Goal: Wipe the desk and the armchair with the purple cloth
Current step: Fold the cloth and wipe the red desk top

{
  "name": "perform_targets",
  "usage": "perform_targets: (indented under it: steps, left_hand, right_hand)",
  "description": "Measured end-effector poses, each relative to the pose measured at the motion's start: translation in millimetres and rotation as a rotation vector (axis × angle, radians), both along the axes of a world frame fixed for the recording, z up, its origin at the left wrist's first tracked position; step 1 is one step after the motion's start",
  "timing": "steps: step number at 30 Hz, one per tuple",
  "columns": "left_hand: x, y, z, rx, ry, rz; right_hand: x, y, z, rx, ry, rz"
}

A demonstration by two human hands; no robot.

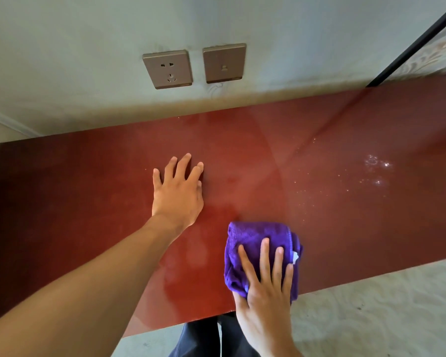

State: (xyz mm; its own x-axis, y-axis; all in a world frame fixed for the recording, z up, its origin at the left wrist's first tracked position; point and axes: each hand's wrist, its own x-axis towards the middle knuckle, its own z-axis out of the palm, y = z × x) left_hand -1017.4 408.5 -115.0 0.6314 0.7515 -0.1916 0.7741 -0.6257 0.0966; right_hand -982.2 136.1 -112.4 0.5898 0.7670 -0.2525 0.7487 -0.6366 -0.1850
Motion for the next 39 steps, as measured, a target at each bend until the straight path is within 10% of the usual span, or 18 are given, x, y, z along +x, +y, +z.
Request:
perform_targets:
  steps: [24, 39]
  left_hand:
    - [5.5, 1.9, 7.4, -0.021, 0.115, -0.031]
    - [61.1, -37.0, 22.0, -0.053, 0.150, 0.360]
  right_hand:
    - [210.2, 144.6, -17.1, 0.019, -0.022, 0.077]
    - [266.2, 185.6, -12.3, 0.041, 0.050, 0.289]
